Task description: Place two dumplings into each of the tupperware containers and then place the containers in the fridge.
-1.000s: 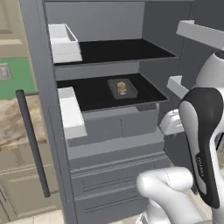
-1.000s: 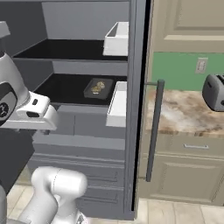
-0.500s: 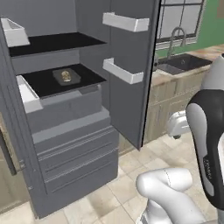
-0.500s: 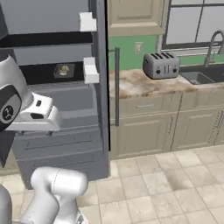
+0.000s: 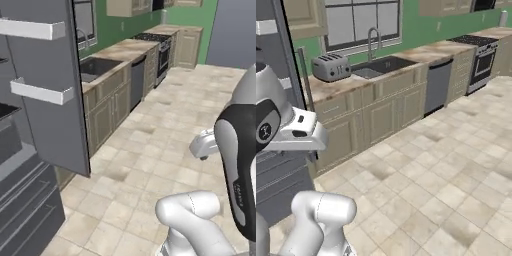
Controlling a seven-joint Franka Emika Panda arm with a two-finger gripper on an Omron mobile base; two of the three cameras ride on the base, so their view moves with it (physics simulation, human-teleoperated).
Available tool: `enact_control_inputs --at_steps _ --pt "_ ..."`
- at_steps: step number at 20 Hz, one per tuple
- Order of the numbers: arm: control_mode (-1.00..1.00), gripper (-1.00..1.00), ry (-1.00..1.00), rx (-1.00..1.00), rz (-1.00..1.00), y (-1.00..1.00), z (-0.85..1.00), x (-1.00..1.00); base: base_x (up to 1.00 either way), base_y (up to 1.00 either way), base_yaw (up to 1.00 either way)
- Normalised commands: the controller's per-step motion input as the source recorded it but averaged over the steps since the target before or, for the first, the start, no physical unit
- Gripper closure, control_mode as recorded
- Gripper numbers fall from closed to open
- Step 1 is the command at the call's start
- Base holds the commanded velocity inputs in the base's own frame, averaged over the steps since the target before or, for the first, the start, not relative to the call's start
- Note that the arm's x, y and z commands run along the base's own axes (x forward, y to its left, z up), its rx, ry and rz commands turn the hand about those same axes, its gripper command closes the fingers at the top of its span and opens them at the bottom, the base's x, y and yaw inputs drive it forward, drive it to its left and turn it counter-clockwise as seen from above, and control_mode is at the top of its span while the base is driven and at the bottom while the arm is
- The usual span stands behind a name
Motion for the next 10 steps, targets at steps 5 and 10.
enact_control_inputs --at_steps 5,10 --pt "1.00 -1.00 0.00 0.00 0.00 0.00 0.00 0.00 0.00 -0.12 -0.74" --pt "1.00 -1.00 0.00 0.00 0.00 0.00 0.00 0.00 0.00 -0.07 -0.83"
